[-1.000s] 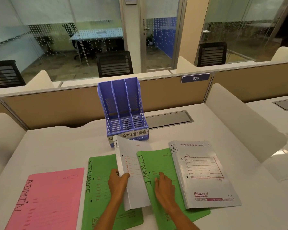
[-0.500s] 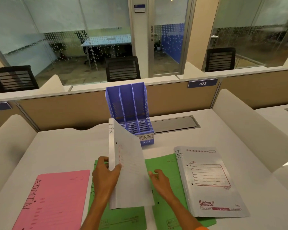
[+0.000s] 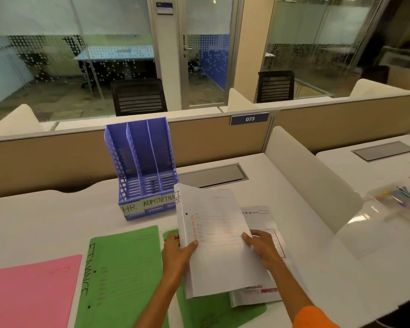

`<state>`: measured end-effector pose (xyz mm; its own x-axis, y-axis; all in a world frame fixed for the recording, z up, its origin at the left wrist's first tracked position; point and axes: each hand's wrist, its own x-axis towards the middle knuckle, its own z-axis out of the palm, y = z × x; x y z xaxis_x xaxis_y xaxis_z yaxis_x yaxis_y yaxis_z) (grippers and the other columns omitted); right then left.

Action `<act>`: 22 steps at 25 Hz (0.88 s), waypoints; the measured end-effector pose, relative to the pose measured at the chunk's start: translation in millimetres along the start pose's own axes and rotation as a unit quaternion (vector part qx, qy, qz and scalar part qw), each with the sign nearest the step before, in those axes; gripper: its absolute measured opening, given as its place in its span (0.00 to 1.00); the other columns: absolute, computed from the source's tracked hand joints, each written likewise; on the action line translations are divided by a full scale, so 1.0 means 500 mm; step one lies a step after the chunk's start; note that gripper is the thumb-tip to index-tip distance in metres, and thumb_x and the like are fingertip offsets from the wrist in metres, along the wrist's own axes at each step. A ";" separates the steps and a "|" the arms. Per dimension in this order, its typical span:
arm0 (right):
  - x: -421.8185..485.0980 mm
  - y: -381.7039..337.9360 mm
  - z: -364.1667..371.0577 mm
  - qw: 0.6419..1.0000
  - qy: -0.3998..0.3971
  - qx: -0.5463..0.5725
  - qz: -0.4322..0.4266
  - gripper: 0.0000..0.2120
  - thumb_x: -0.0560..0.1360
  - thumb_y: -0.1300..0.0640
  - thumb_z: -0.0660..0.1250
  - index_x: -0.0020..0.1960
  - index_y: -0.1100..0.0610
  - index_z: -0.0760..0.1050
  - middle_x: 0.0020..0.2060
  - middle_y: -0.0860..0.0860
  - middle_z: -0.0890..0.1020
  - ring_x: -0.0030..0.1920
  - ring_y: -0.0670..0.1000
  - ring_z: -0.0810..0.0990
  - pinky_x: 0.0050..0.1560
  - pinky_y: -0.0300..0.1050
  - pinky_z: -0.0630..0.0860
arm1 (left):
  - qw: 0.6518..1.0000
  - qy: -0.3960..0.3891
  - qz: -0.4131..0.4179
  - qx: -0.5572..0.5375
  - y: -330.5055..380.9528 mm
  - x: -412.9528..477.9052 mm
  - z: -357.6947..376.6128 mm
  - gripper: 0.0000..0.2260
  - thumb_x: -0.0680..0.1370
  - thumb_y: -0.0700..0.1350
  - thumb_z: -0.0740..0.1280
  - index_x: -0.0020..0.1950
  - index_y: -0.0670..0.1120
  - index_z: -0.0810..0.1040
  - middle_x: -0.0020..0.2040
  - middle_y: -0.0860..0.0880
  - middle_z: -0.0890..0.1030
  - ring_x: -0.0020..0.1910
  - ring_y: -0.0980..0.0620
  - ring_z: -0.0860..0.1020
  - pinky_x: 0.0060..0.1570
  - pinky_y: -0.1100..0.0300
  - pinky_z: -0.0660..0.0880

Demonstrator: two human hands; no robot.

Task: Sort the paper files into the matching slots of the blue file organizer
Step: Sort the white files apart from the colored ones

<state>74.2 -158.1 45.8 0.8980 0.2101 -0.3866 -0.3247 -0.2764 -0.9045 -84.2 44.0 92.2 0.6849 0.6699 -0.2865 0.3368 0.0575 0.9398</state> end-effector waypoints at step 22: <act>0.121 0.195 -0.247 0.982 0.126 -0.143 0.010 0.18 0.71 0.61 0.73 0.58 0.64 0.74 0.51 0.61 0.80 0.47 0.57 0.79 0.48 0.47 0.75 | 0.937 -0.007 -0.027 0.347 -0.137 0.025 0.342 0.25 0.70 0.54 0.75 0.60 0.44 0.70 0.59 0.46 0.71 0.54 0.48 0.74 0.46 0.56 0.75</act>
<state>133.5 -288.1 -43.4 0.9492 -0.0268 -0.3137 -0.2783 -0.5372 -0.7962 11.8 -78.3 -7.8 0.6623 0.6691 -0.3372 0.7068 -0.4085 0.5775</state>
